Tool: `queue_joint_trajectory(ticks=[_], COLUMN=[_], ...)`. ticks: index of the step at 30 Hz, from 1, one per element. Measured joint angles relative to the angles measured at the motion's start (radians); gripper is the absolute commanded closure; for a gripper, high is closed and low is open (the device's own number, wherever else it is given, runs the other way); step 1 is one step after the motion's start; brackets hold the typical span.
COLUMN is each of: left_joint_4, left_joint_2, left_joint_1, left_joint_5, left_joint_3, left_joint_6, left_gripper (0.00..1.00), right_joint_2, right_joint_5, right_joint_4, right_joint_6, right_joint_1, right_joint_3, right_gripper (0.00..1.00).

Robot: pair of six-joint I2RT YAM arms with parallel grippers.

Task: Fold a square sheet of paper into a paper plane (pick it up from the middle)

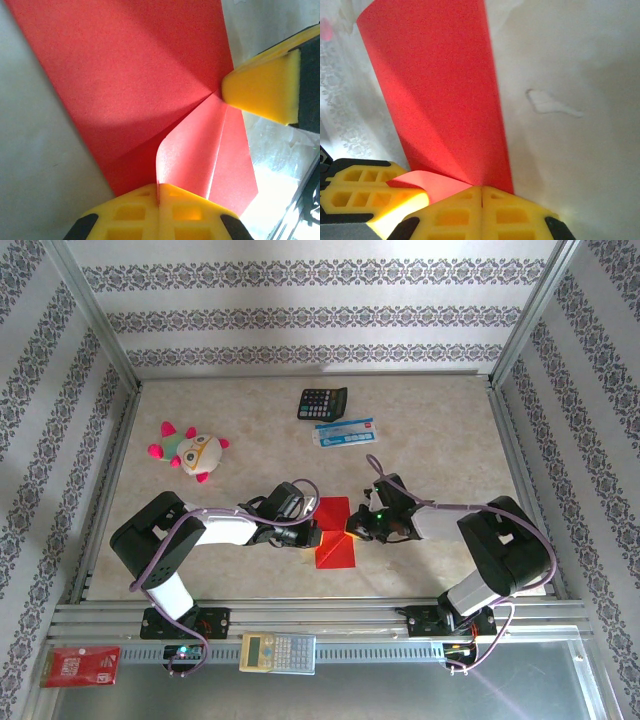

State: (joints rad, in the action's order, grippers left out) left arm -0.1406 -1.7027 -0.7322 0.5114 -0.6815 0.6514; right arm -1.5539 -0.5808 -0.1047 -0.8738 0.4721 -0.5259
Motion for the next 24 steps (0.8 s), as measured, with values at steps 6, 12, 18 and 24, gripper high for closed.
queue_joint_trajectory(ticks=[6, 12, 18, 24], left_joint_4=[0.000, 0.000, 0.000, 0.002], left_joint_2=[0.000, 0.000, 0.000, -0.002], left_joint_1=[0.000, 0.000, 0.000, 0.000], left_joint_5=[0.000, 0.000, 0.000, 0.000], left_joint_3=[0.000, 0.000, 0.000, -0.003], left_joint_6=[0.000, 0.000, 0.000, 0.000], left_gripper=[1.00, 1.00, 1.00, 1.00], right_joint_2=[0.003, 0.085, 0.171, 0.099], right_joint_5=[-0.020, -0.006, 0.018, 0.033], right_joint_4=[0.020, 0.079, 0.063, 0.027], right_joint_6=[0.040, 0.047, 0.014, -0.031], right_joint_1=[-0.051, -0.068, 0.029, 0.140], right_joint_3=[0.000, 0.000, 0.000, -0.004], right_gripper=[0.98, 0.98, 0.98, 0.98])
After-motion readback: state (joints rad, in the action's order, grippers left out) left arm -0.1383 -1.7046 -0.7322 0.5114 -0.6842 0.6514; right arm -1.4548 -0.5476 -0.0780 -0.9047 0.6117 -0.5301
